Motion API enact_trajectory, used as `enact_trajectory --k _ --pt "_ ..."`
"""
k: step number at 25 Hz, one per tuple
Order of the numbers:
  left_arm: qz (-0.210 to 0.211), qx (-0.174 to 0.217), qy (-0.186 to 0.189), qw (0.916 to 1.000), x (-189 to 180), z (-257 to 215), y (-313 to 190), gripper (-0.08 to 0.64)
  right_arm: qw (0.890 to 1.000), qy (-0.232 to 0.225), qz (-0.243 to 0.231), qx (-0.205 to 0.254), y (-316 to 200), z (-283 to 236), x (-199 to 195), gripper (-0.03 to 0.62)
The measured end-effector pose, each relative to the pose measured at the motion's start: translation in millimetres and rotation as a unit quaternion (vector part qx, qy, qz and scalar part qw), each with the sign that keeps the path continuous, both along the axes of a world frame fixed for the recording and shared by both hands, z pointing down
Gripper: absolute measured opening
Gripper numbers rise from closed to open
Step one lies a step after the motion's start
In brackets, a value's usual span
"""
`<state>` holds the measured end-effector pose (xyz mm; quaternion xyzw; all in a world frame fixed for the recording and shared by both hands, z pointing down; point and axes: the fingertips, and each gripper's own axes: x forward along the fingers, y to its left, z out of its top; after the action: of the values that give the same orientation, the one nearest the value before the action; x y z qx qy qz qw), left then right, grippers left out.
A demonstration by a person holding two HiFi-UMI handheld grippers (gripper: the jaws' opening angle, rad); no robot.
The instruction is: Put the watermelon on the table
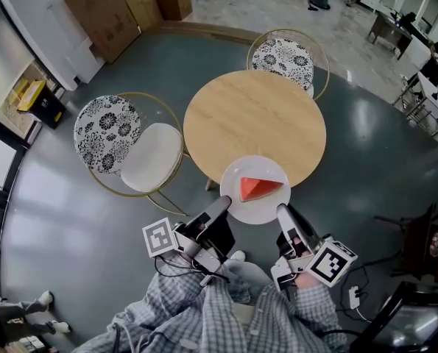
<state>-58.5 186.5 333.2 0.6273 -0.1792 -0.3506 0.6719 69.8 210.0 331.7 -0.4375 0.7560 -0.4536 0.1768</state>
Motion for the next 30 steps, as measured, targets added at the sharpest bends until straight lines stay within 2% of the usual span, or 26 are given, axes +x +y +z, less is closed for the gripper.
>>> enact_trajectory --k 16,30 --pt "0.008 -0.001 -0.006 1.0000 28.5 4.4 -24.5 0.038 1.000 -0.004 0.009 0.000 -22.3 5.3 28.2 0.092" --pt "0.033 -0.013 -0.004 0.9994 44.3 7.6 -104.5 0.038 1.000 0.005 0.028 -0.011 -96.0 5.4 42.0 0.092"
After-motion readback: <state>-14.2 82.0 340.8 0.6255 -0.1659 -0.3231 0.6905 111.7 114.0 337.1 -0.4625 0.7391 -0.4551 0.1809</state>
